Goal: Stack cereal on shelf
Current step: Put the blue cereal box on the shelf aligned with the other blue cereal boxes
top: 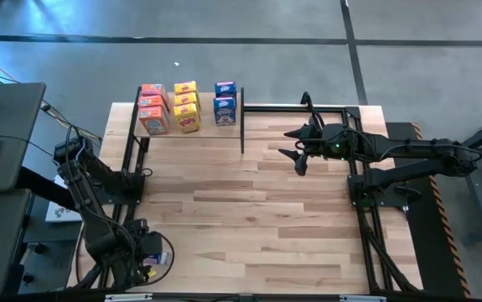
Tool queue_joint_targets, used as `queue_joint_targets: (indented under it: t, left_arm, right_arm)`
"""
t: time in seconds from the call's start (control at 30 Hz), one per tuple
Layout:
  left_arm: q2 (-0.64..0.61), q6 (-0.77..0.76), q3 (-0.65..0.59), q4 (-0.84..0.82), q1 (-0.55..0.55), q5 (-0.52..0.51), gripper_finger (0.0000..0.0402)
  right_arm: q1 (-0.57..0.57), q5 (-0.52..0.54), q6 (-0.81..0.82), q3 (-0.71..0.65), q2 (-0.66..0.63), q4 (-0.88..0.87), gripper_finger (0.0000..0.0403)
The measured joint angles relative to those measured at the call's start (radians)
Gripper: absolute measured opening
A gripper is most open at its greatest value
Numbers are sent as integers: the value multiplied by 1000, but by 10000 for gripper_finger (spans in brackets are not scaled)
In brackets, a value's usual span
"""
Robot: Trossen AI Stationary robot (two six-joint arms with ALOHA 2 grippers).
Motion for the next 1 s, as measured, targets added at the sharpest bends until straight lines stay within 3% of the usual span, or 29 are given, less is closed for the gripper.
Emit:
queue_joint_targets:
  t: [0.57,1.0]
  left_arm:
    - [41,19,-24,18,0,-5,345]
    - [41,25,-49,66,1,-9,283]
  right_arm:
    - [0,0,0,0,0,0,264]
    - [0,0,0,0,0,0,264]
